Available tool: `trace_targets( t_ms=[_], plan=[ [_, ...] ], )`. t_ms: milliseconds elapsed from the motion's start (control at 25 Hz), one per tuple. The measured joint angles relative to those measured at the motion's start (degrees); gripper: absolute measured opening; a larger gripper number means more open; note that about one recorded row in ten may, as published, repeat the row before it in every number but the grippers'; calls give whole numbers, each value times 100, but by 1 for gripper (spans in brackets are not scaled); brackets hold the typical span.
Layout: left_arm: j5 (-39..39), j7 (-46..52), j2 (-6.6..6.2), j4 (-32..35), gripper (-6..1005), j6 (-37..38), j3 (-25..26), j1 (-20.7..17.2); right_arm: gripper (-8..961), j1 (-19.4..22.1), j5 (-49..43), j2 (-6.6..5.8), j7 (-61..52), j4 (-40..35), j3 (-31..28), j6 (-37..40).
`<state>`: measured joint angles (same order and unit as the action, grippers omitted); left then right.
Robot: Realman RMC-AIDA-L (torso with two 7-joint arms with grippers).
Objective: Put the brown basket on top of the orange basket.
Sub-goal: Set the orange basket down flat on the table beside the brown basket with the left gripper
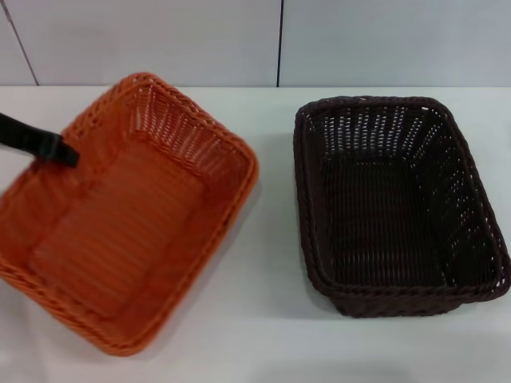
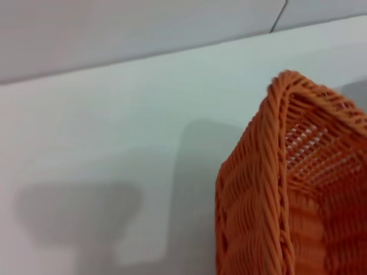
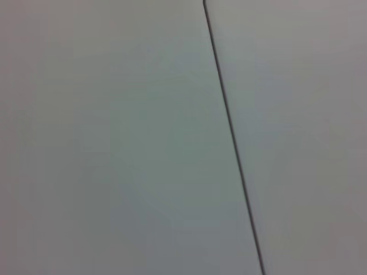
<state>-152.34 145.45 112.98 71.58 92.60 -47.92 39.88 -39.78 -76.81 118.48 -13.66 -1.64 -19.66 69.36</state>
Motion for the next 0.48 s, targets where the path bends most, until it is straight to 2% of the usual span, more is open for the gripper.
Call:
trace_targets(
  t_ms=[80, 280, 400, 480],
  plan=[
    [22, -131, -131, 1, 196, 180, 103, 96, 559, 16, 5, -4, -1, -12, -47, 14],
    [187, -643, -342, -30, 174, 715, 161, 320, 560, 31, 13, -8, -3, -21, -123, 18],
    [254, -882, -360, -42, 178, 966, 160, 441, 559, 31, 42, -10, -4, -21, -144, 13],
    [257, -1016, -326, -45, 181, 1071, 139, 534, 558, 27, 55, -11, -4, -21, -144, 7]
  ],
)
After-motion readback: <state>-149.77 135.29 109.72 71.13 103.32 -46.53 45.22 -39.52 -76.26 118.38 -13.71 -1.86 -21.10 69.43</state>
